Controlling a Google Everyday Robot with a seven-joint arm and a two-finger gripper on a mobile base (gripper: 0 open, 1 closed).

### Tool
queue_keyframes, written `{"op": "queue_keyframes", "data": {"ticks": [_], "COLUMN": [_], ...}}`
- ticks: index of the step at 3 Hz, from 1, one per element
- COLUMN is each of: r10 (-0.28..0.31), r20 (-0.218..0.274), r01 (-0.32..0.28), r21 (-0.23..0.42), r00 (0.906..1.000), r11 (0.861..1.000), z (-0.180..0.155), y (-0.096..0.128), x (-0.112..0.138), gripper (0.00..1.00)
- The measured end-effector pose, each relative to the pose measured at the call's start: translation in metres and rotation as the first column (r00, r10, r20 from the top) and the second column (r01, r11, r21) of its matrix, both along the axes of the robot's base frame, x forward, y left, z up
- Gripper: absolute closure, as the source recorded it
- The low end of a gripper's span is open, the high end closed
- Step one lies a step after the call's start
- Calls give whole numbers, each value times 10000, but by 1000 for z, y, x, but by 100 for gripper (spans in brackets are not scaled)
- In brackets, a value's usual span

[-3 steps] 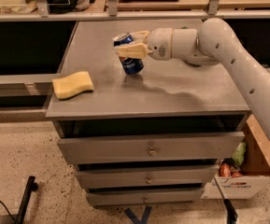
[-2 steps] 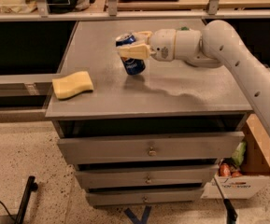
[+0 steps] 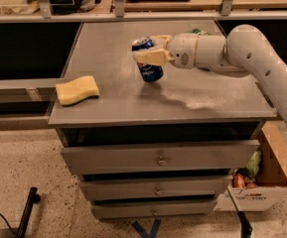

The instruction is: Place pepsi can upright

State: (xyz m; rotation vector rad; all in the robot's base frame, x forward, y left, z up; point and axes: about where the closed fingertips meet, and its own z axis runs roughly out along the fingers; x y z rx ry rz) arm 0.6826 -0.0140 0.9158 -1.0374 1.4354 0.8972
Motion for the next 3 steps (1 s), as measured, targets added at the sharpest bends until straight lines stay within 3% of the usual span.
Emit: {"op": "queue_keyframes", "data": {"ticks": [1, 2, 3], "r10": [-404, -855, -1324], "r20": [-136, -311, -460], "r01": [405, 860, 1327], "r21": [41, 131, 35], "r00": [9991, 9958, 9901], "r11": [9992, 9962, 9911], "z": [-5, -12, -17], "y": [-16, -32, -49], "x": [-11, -20, -28], "gripper": [12, 0, 0]}}
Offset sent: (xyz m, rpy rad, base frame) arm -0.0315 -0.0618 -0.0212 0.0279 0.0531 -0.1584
